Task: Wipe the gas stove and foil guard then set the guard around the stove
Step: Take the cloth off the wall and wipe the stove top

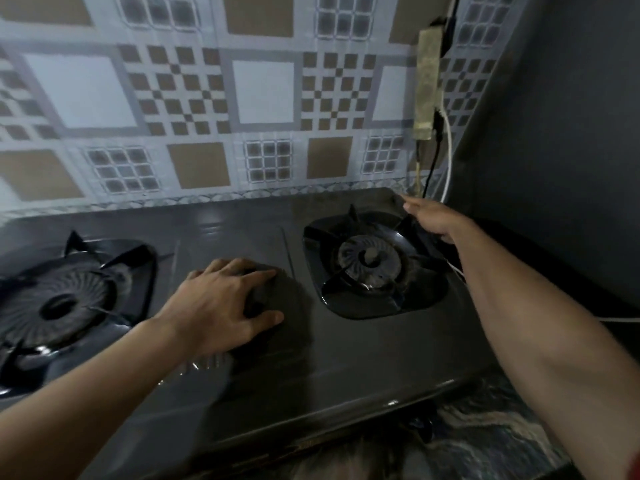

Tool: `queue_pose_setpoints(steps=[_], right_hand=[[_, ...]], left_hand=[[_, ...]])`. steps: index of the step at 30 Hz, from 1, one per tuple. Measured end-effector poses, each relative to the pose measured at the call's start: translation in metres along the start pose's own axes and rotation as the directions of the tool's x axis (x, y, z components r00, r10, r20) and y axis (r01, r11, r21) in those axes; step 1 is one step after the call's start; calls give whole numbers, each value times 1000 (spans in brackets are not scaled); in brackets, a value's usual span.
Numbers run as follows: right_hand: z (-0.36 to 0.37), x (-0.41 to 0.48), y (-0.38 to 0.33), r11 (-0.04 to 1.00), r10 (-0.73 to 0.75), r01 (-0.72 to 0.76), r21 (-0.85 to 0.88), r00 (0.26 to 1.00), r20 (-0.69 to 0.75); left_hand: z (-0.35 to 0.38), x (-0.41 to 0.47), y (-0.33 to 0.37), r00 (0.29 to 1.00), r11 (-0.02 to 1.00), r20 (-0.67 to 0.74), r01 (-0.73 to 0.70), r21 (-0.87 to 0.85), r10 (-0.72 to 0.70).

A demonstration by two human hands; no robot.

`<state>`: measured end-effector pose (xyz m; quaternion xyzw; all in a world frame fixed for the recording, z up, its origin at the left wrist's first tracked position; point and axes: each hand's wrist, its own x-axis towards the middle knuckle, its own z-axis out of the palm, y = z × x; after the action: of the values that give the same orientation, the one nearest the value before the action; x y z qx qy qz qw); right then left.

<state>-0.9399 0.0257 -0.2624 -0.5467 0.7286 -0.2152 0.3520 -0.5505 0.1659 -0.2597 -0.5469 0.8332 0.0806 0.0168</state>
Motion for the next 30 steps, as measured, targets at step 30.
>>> queue_pose_setpoints(steps=[30], right_hand=[[20,57,-73,757,44,111,-644,974,220]], left_hand=[[-20,42,-37,968,982,171,187,-2,-184]])
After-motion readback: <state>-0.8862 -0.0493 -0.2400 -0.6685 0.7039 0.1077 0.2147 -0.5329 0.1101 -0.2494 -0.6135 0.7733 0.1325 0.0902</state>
